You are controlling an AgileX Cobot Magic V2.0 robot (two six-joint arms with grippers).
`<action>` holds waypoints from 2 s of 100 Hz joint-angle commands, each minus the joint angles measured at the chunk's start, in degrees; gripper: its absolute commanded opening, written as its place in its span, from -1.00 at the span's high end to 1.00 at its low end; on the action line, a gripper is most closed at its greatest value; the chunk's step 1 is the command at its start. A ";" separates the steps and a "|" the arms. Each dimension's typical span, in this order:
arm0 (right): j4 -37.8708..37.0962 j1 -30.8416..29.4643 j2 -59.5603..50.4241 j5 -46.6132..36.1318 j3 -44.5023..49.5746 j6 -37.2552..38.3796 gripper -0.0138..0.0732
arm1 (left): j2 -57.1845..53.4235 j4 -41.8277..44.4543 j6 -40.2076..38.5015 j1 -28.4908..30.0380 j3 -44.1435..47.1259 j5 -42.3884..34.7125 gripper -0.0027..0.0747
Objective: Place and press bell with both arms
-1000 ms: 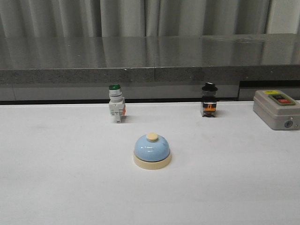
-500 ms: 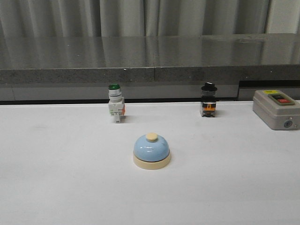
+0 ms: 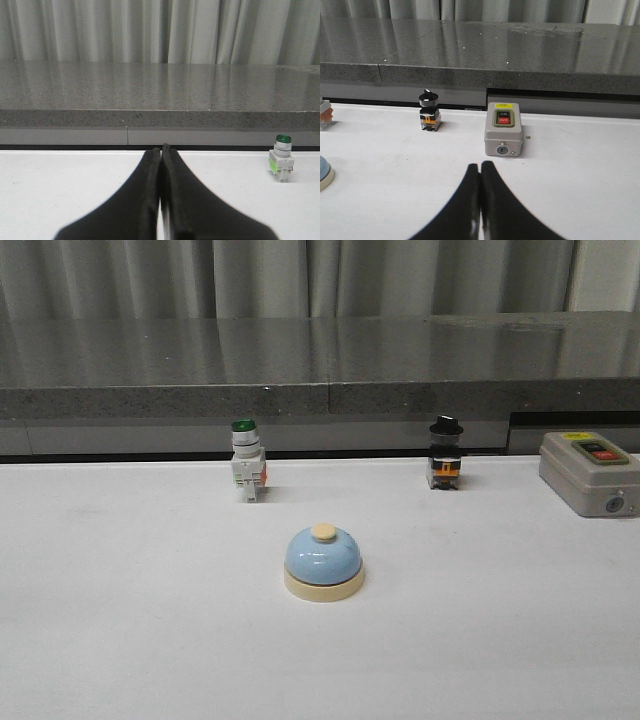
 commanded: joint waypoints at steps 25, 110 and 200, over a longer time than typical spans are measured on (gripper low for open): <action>-0.31 -0.36 -1.00 -8.92 -0.88 -0.24 0.82 | -1.67 -0.05 -0.28 0.11 2.39 -4.85 0.98; 0.75 -0.30 39.96 37.58 -52.17 -0.24 0.82 | -1.67 -0.05 -0.28 0.11 2.39 -4.85 0.98; 8.44 17.55 78.32 27.00 -58.29 -3.82 0.82 | -1.67 -0.05 -0.28 0.11 2.39 -4.85 0.98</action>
